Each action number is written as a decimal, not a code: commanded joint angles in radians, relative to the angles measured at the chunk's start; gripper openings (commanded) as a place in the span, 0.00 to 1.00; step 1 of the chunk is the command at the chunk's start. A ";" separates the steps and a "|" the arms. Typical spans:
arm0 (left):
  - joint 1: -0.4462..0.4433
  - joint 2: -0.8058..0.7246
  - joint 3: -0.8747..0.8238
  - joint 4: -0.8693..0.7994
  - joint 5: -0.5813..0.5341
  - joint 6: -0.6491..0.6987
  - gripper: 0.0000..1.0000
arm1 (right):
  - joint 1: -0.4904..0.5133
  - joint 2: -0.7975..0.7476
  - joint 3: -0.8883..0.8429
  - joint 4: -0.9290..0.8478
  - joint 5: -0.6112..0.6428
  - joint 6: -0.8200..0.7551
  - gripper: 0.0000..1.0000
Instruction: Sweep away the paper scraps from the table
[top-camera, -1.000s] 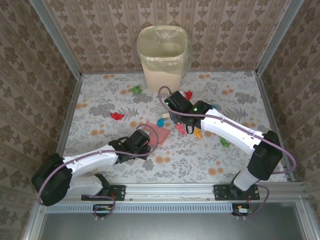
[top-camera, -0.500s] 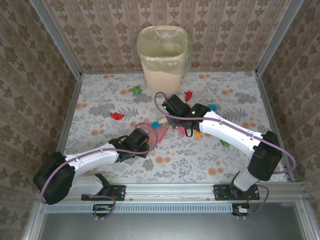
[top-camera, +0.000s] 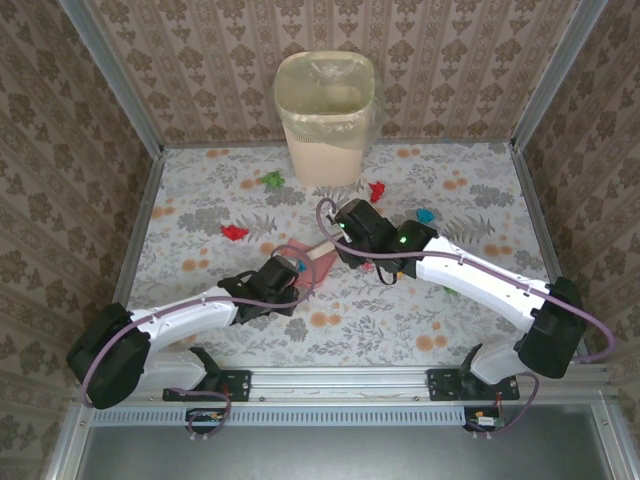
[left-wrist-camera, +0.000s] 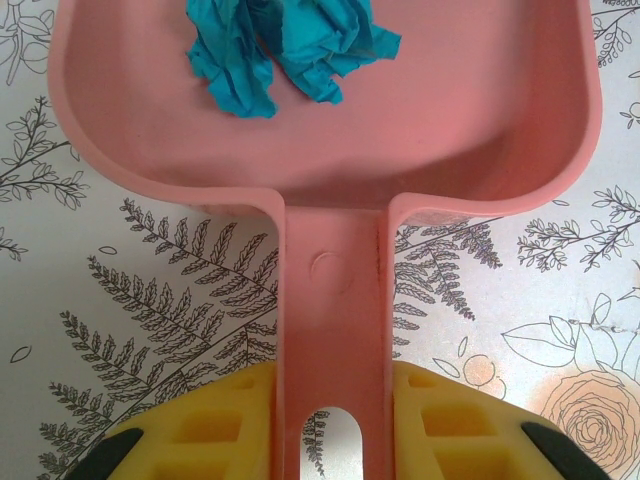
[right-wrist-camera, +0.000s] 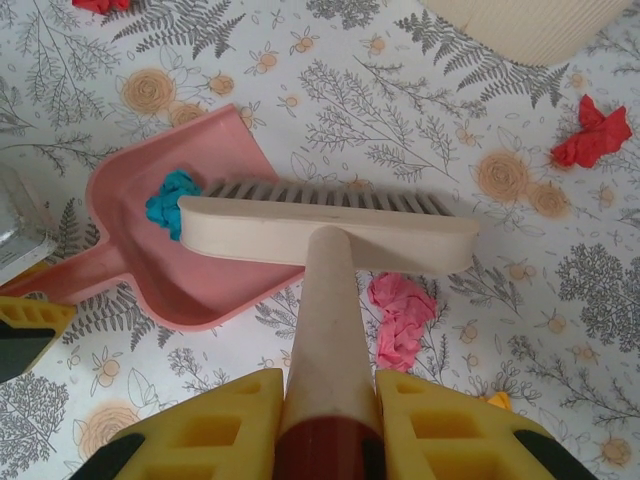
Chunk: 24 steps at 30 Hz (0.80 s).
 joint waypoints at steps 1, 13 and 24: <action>0.007 -0.019 -0.008 -0.059 -0.020 -0.011 0.00 | 0.006 -0.041 -0.024 0.079 0.063 -0.018 0.00; -0.036 -0.141 -0.043 -0.041 -0.078 0.007 0.00 | -0.006 -0.340 -0.378 0.451 0.290 0.117 0.00; -0.096 -0.269 -0.064 -0.028 -0.129 0.025 0.00 | -0.128 -0.607 -0.721 0.697 0.426 0.228 0.00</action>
